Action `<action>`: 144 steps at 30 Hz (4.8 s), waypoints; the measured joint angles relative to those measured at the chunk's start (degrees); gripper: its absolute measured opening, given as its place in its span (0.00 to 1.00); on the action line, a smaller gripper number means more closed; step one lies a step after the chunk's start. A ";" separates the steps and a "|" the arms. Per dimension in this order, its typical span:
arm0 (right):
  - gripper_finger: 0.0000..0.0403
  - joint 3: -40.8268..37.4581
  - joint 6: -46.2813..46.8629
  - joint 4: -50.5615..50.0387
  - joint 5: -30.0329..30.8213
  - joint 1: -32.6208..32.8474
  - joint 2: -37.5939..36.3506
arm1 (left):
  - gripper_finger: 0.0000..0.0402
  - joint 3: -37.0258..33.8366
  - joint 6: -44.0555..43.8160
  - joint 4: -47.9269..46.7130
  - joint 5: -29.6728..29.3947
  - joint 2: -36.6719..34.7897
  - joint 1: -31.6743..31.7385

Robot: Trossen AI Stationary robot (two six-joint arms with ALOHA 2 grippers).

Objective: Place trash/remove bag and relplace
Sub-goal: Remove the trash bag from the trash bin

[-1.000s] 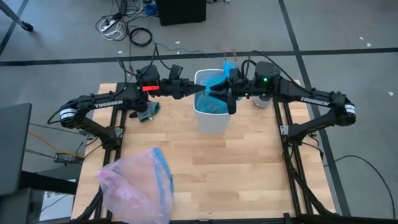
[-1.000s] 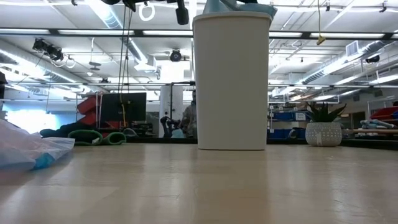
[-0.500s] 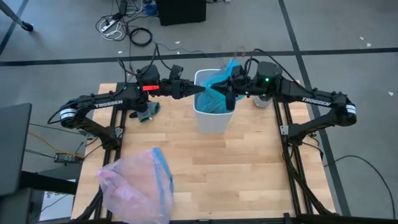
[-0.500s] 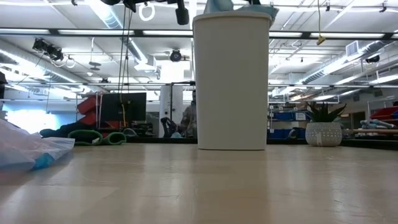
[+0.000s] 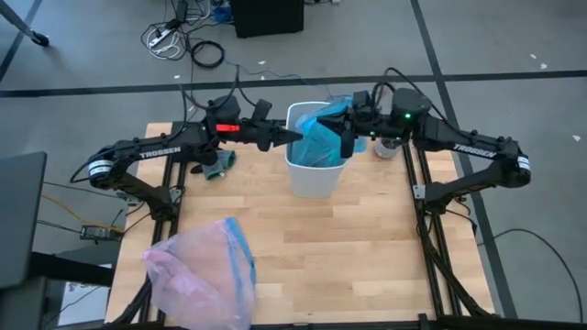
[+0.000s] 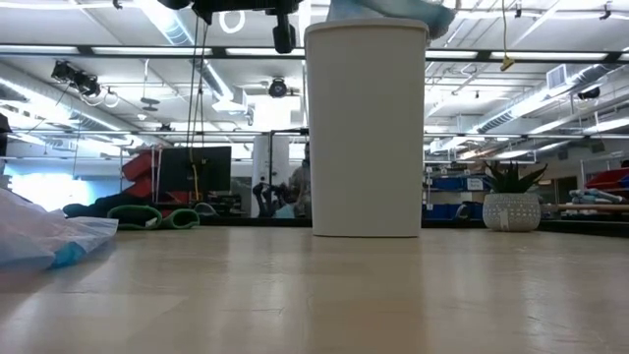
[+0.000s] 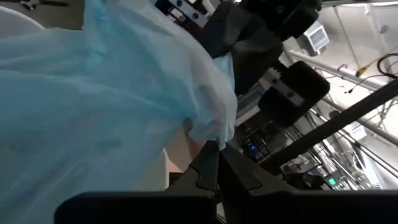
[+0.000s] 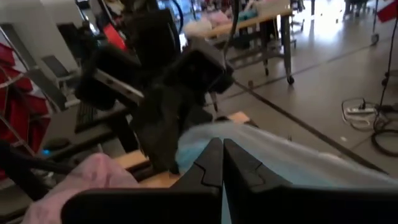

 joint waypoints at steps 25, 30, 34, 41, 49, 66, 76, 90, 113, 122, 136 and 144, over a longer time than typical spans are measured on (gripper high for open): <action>0.47 -0.02 -18.90 -0.21 -4.33 1.36 0.04 | 0.03 0.00 -3.24 6.39 1.29 0.00 -0.11; 0.52 -0.01 -22.19 1.01 -4.50 1.36 0.93 | 0.03 0.00 -3.33 6.37 1.33 0.00 -0.14; 0.49 0.00 -24.32 1.86 -7.20 1.33 2.93 | 0.03 0.00 -3.80 6.37 1.35 0.00 -0.17; 0.43 0.00 -24.94 3.73 -6.69 1.22 5.23 | 0.03 0.00 -4.89 4.63 2.30 0.00 -0.48; 0.25 0.00 -25.28 4.13 -7.19 0.29 5.59 | 0.03 0.00 -6.04 4.99 2.25 -0.02 -0.92; 0.00 0.00 -18.42 8.94 -2.93 -0.81 5.48 | 0.03 0.00 -1.56 5.34 1.20 -0.02 -1.62; 0.00 -0.02 -13.01 7.92 2.20 -2.65 4.94 | 0.03 0.00 -8.99 16.57 6.81 0.00 -4.26; 0.00 -0.02 -11.10 3.84 2.62 -3.65 4.92 | 0.03 0.02 -14.24 31.13 4.58 -0.02 -5.38; 0.29 -0.02 -10.58 -2.07 2.71 -2.45 -9.60 | 0.03 9.03 -6.09 19.42 6.68 -0.02 -5.26; 0.49 0.02 -1.38 -19.25 1.75 -4.83 -17.31 | 0.03 9.03 -5.93 19.32 5.87 -0.02 -3.81; 0.50 -0.02 3.27 -36.54 12.57 -6.54 -23.47 | 0.03 9.03 -5.82 20.32 5.80 -0.02 -2.73; 0.49 -0.02 -1.44 -38.63 14.06 -10.17 -22.32 | 0.03 9.01 -4.60 18.95 5.77 0.00 -2.75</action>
